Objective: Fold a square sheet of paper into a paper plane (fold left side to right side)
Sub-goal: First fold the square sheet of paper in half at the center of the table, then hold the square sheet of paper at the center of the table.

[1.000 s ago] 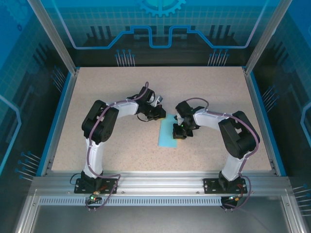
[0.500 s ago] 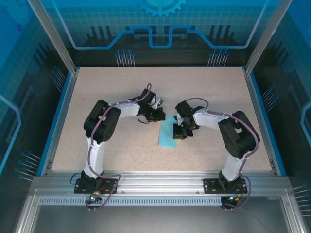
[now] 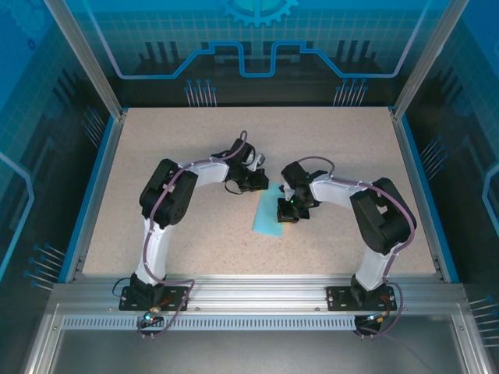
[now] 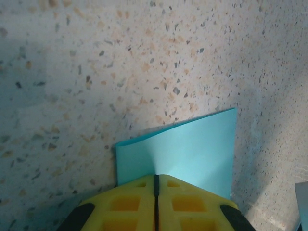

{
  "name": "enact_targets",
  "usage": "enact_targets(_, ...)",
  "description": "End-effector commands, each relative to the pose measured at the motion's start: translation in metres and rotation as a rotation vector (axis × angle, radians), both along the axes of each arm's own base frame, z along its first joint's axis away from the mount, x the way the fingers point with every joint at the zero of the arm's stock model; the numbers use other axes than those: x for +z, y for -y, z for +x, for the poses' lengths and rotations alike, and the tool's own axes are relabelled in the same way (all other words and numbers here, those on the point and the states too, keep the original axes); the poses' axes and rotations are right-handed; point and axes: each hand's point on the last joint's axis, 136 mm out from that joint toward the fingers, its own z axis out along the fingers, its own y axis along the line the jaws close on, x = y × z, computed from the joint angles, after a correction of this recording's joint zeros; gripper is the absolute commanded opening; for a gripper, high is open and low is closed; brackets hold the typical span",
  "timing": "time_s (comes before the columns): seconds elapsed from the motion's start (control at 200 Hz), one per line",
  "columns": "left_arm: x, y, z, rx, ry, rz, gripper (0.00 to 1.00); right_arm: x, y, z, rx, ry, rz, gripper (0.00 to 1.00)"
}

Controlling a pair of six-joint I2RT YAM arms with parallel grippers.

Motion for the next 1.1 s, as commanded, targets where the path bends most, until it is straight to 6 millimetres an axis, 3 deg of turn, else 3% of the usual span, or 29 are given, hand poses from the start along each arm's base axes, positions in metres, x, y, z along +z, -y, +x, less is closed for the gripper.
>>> enact_targets(0.0,-0.018,-0.023,0.029,0.075,0.053,0.098,0.1,-0.045,0.05,-0.046,0.019,-0.151,-0.259,0.05)
enact_targets(0.305,-0.009,-0.026,0.051,0.098,0.066,0.086,0.1,-0.044,0.049,-0.046,0.014,-0.151,-0.252,0.05)
enact_targets(0.44,0.007,-0.028,0.05,0.097,0.101,0.076,0.1,-0.044,0.046,-0.044,0.008,-0.146,-0.24,0.05)
enact_targets(0.65,0.053,-0.034,0.024,0.092,0.158,0.018,0.11,-0.041,0.046,-0.038,0.008,-0.134,-0.232,0.05)
enact_targets(0.805,0.067,-0.024,-0.01,0.048,0.127,-0.065,0.11,-0.04,0.041,-0.035,0.008,-0.132,-0.209,0.05)
enact_targets(0.93,0.061,-0.004,-0.033,-0.01,0.053,-0.134,0.11,-0.04,0.039,-0.034,0.007,-0.132,-0.205,0.05)
enact_targets(1.095,0.035,-0.002,-0.041,-0.007,-0.011,-0.096,0.11,-0.04,0.038,-0.034,0.008,-0.132,-0.199,0.05)
